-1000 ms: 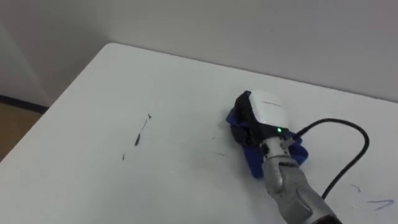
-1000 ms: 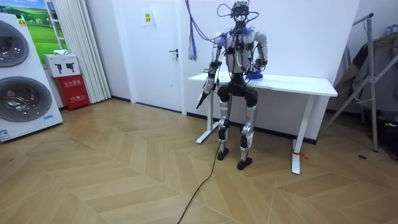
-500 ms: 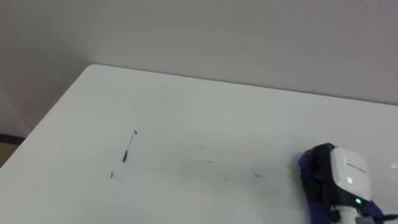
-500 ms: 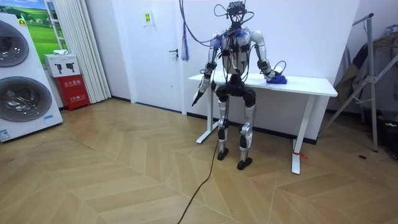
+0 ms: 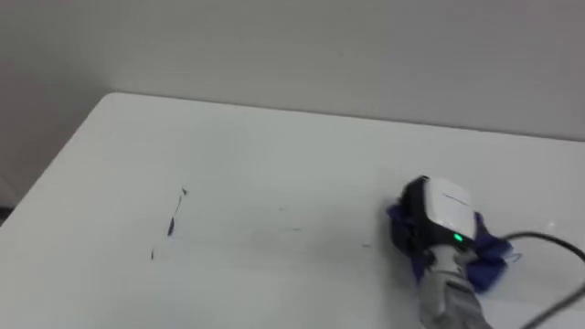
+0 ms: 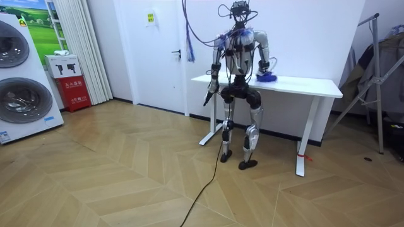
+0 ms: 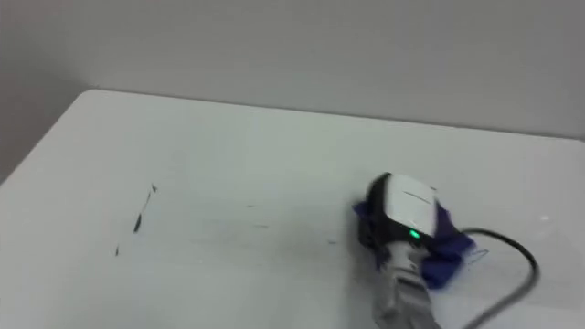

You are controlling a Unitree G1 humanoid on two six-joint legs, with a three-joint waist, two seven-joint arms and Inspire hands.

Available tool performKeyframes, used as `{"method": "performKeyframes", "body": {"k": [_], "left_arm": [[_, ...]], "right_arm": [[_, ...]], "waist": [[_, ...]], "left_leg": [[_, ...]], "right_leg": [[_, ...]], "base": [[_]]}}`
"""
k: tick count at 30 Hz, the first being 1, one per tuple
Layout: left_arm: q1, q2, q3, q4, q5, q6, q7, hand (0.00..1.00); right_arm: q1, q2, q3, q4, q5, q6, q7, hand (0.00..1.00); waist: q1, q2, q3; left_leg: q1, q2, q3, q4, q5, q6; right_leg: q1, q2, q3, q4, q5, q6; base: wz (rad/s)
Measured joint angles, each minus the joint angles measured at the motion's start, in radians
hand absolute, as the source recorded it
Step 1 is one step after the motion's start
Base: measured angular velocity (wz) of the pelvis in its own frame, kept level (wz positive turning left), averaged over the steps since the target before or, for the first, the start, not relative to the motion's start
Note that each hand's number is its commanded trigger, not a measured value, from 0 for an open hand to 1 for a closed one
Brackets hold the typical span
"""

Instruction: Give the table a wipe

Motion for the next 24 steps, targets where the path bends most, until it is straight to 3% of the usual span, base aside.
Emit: {"method": "performKeyframes", "body": {"k": [2, 3, 4, 5, 6, 7, 8, 10, 12, 13, 15, 16, 17, 18, 19, 20, 22, 23, 24], "left_arm": [[0.002, 0.002, -0.001, 0.005, 0.004, 0.002, 0.003, 0.00], [0.017, 0.004, 0.000, 0.004, 0.003, 0.003, 0.003, 0.00], [0.028, 0.007, 0.001, 0.004, 0.003, 0.003, 0.003, 0.00], [0.044, 0.015, 0.001, 0.004, -0.004, 0.005, 0.003, 0.00], [0.057, 0.021, 0.006, 0.005, -0.009, 0.006, 0.002, 0.00], [0.063, 0.024, 0.016, 0.005, -0.009, 0.006, 0.002, 0.00], [0.062, 0.021, 0.036, 0.005, -0.007, 0.006, 0.002, 0.00], [0.041, 0.019, 0.055, 0.004, 0.005, 0.004, 0.000, 0.00], [0.015, 0.045, 0.086, 0.002, 0.003, -0.005, 0.000, 0.00], [0.012, 0.054, 0.092, 0.000, 0.002, -0.005, 0.000, 0.00], [0.031, 0.101, 0.105, -0.045, -0.023, -0.006, -0.002, 0.00], [0.042, 0.111, 0.113, -0.059, -0.031, -0.011, -0.004, 0.00], [0.069, 0.109, 0.136, -0.075, -0.053, -0.021, -0.006, 0.00], [0.094, 0.081, 0.143, -0.094, -0.070, -0.024, -0.006, 0.00], [0.099, 0.069, 0.145, -0.096, -0.067, -0.027, -0.007, 0.00], [0.100, 0.052, 0.145, -0.095, -0.065, -0.027, -0.007, 0.00], [0.106, 0.038, 0.140, -0.085, -0.065, -0.028, -0.016, 0.00], [0.103, 0.024, 0.134, -0.078, -0.064, -0.033, -0.022, 0.00], [0.100, 0.008, 0.123, -0.075, -0.063, -0.039, -0.030, 0.00]], "right_arm": [[-0.072, 0.024, 0.016, 0.029, -0.011, -0.025, 0.018, 1.00], [-0.098, 0.020, 0.012, 0.047, -0.018, -0.033, 0.018, 1.00], [-0.097, 0.017, 0.003, 0.048, -0.021, -0.030, 0.018, 1.00], [-0.090, 0.012, -0.023, 0.060, -0.014, -0.024, 0.005, 1.00], [-0.082, 0.009, -0.034, 0.075, 0.008, -0.022, -0.030, 1.00], [-0.077, 0.006, -0.034, 0.074, 0.011, -0.030, -0.047, 1.00], [-0.068, -0.006, -0.035, 0.086, 0.030, -0.061, -0.077, 1.00], [-0.046, -0.022, -0.056, 0.091, 0.037, -0.101, -0.121, 1.00], [0.025, -0.034, -0.099, 0.087, 0.033, -0.151, -0.164, 1.00], [0.044, -0.037, -0.113, 0.087, 0.032, -0.161, -0.171, 1.00], [0.113, -0.059, -0.152, 0.088, 0.039, -0.196, -0.183, 1.00], [0.125, -0.065, -0.160, 0.089, 0.039, -0.203, -0.184, 1.00], [0.152, -0.086, -0.182, 0.086, 0.037, -0.215, -0.184, 1.00], [0.176, -0.120, -0.211, 0.070, 0.027, -0.215, -0.186, 1.00], [0.192, -0.131, -0.232, 0.062, 0.022, -0.215, -0.191, 1.00], [0.223, -0.147, -0.278, 0.041, 0.016, -0.214, -0.196, 1.00], [0.244, -0.151, -0.311, 0.042, 0.019, -0.204, -0.195, 1.00], [0.244, -0.152, -0.311, 0.038, 0.022, -0.187, -0.188, 1.00], [0.232, -0.155, -0.310, 0.035, 0.033, -0.171, -0.168, 1.00]], "waist": [[0.038, 0.007, 0.0111], [0.056, 0.010, 0.0139], [0.056, 0.008, 0.0126], [0.055, 0.002, 0.0101], [0.057, -0.004, 0.0059], [0.057, -0.006, 0.0052], [0.054, -0.008, 0.0062], [0.044, 0.000, 0.0078], [-0.022, -0.009, 0.0043], [-0.039, -0.011, 0.0044], [-0.087, -0.042, -0.0091], [-0.096, -0.053, -0.0102], [-0.098, -0.042, -0.0243], [-0.116, -0.006, -0.0282], [-0.121, 0.005, -0.0305], [-0.146, 0.013, -0.0335], [-0.172, 0.008, -0.0303], [-0.174, 0.011, -0.0267], [-0.170, 0.016, -0.0165]], "left_leg": [[-0.023, 0.008, -0.009, 0.008, 0.000, 0.000], [-0.034, 0.015, -0.004, 0.009, 0.005, -0.008], [-0.040, 0.018, 0.005, 0.010, 0.007, -0.011], [-0.043, 0.022, 0.025, 0.011, 0.008, -0.015], [-0.047, 0.036, 0.060, 0.010, 0.008, -0.024], [-0.050, 0.046, 0.077, 0.012, 0.008, -0.030], [-0.060, 0.071, 0.092, 0.026, 0.007, -0.043], [-0.072, 0.110, 0.115, 0.039, 0.016, -0.065], [-0.077, 0.165, 0.138, 0.056, 0.025, -0.106], [-0.074, 0.183, 0.156, 0.061, 0.030, -0.119], [-0.051, 0.261, 0.231, 0.084, 0.049, -0.185], [-0.038, 0.283, 0.253, 0.091, 0.051, -0.200], [-0.017, 0.328, 0.278, 0.111, 0.052, -0.237], [-0.010, 0.395, 0.263, 0.128, 0.056, -0.260], [-0.009, 0.410, 0.249, 0.126, 0.060, -0.253], [-0.013, 0.421, 0.206, 0.132, 0.072, -0.237], [-0.043, 0.413, 0.168, 0.217, 0.070, -0.219], [-0.087, 0.405, 0.141, 0.300, 0.067, -0.197], [-0.131, 0.367, 0.099, 0.368, 0.055, -0.174]], "right_leg": [[-0.022, -0.008, -0.017, 0.027, -0.005, 0.005], [-0.046, -0.039, -0.028, 0.099, -0.026, 0.016], [-0.056, -0.074, -0.043, 0.153, -0.038, 0.020], [-0.069, -0.157, -0.049, 0.238, -0.057, 0.031], [-0.065, -0.218, -0.043, 0.256, -0.059, 0.037], [-0.066, -0.244, -0.039, 0.250, -0.055, 0.038], [-0.069, -0.279, -0.029, 0.223, -0.037, 0.042], [-0.063, -0.307, -0.018, 0.135, 0.010, 0.046], [-0.012, -0.318, -0.014, 0.026, 0.098, 0.059], [-0.004, -0.316, -0.014, 0.009, 0.119, 0.062], [0.007, -0.273, -0.007, -0.033, 0.173, 0.067], [0.005, -0.260, -0.014, -0.028, 0.174, 0.077], [0.008, -0.227, -0.030, -0.011, 0.091, 0.144], [-0.005, -0.173, -0.043, 0.036, 0.037, 0.106], [-0.021, -0.160, -0.045, 0.073, 0.009, 0.097], [-0.041, -0.138, -0.043, 0.131, -0.052, 0.091], [-0.053, -0.108, -0.017, 0.179, -0.104, 0.068], [-0.053, -0.081, -0.002, 0.179, -0.115, 0.051], [-0.059, -0.049, 0.048, 0.174, -0.121, 0.037]], "base": [[0.30], [0.55], [0.90], [0.98], [0.84], [0.50], [0.29], [0.34], [0.59], [0.44], [-0.05], [-0.60], [-0.76], [-0.72], [-0.35], [-0.06], [0.00], [0.00], [0.03]]}}
